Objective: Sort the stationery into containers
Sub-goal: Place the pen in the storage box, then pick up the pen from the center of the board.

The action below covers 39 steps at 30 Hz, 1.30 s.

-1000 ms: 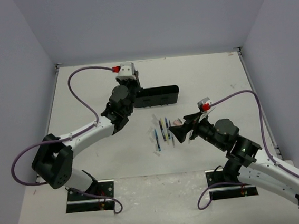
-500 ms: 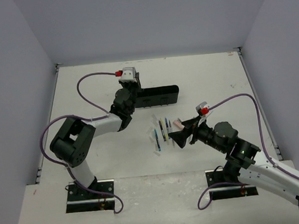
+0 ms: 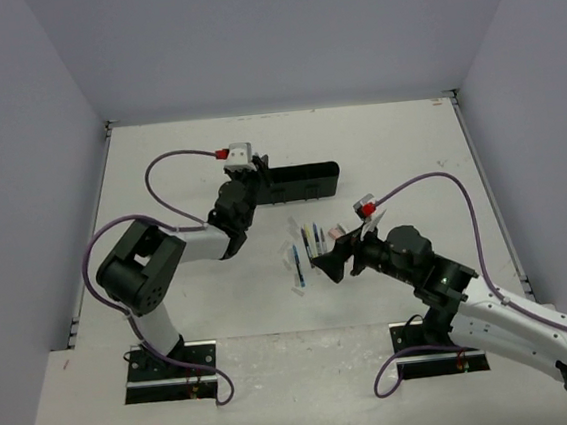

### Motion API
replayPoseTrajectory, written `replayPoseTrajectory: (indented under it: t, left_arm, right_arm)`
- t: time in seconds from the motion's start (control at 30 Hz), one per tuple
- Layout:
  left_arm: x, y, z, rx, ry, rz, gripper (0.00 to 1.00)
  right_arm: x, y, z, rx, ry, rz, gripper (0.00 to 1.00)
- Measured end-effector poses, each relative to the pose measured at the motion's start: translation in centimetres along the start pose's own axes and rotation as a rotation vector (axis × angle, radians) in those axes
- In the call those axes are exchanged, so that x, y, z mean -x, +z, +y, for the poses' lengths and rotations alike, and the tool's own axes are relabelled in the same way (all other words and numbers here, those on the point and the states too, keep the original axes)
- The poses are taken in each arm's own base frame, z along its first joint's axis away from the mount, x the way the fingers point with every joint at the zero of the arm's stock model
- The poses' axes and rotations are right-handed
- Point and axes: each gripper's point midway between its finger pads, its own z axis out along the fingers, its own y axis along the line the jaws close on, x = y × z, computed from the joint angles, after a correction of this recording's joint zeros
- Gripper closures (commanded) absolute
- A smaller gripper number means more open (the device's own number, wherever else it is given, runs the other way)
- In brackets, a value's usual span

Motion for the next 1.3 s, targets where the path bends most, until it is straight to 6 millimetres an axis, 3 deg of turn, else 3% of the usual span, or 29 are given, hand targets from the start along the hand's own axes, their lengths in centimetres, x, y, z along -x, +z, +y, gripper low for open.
replayPoseTrajectory:
  t: [0.07, 0.13, 0.2, 0.33, 0.4, 0.5, 0.57, 0.67, 0.73, 0.87, 1.1, 1.2, 1.3]
  left_arm:
    - [0.1, -0.6, 0.2, 0.001, -0.009, 0.011, 0.49]
    - [0.9, -1.4, 0.1, -0.002, -0.020, 0.014, 0.32]
    - [3.0, -2.5, -0.2, -0.007, -0.038, -0.005, 0.15]
    - [12.0, -4.8, -2.5, -0.047, -0.103, -0.131, 0.00]
    - [16.2, -5.6, -3.7, -0.048, -0.148, -0.155, 0.00]
    - [21.1, -6.8, -5.3, -0.042, -0.211, -0.091, 0.00]
    - [22.6, -9.3, -5.0, -0.057, -0.256, -0.058, 0.00]
    - [22.2, -13.3, -3.3, -0.065, -0.289, 0.002, 0.00]
    - [20.4, -15.7, -1.8, -0.052, -0.298, 0.061, 0.00]
    - [15.4, -19.2, 1.1, 0.010, -0.251, 0.215, 0.00]
    - [9.9, -22.9, 4.5, 0.091, -0.161, 0.384, 0.00]
    - [9.0, -23.6, 5.1, 0.104, -0.141, 0.416, 0.00]
    - [8.3, -23.9, 5.4, 0.112, -0.128, 0.437, 0.00]
  right_arm:
    - [-0.6, 0.4, -0.2, -0.016, 0.005, 0.035, 0.17]
    - [-1.2, 0.6, -0.5, -0.038, 0.017, 0.074, 0.18]
    - [-1.6, 0.8, -0.8, -0.066, 0.032, 0.107, 0.20]
    - [-1.7, 1.6, -1.4, -0.133, 0.067, 0.159, 0.26]
    - [-2.0, 1.9, -2.1, -0.194, 0.080, 0.201, 0.29]
    - [-1.8, 3.0, -3.1, -0.314, 0.089, 0.271, 0.39]
    - [-2.1, 4.0, -4.1, -0.390, 0.084, 0.316, 0.44]
    - [-3.6, 4.3, -5.7, -0.480, 0.070, 0.382, 0.62]
    - [-4.5, 4.2, -6.7, -0.525, 0.065, 0.425, 0.72]
    - [-5.7, 4.5, -8.7, -0.596, 0.083, 0.477, 0.72]
    - [-5.4, 2.6, -13.6, -0.739, 0.200, 0.458, 0.77]
    - [-5.7, 1.2, -16.0, -0.815, 0.258, 0.452, 0.77]
    - [-6.0, 0.4, -17.1, -0.851, 0.291, 0.459, 0.79]
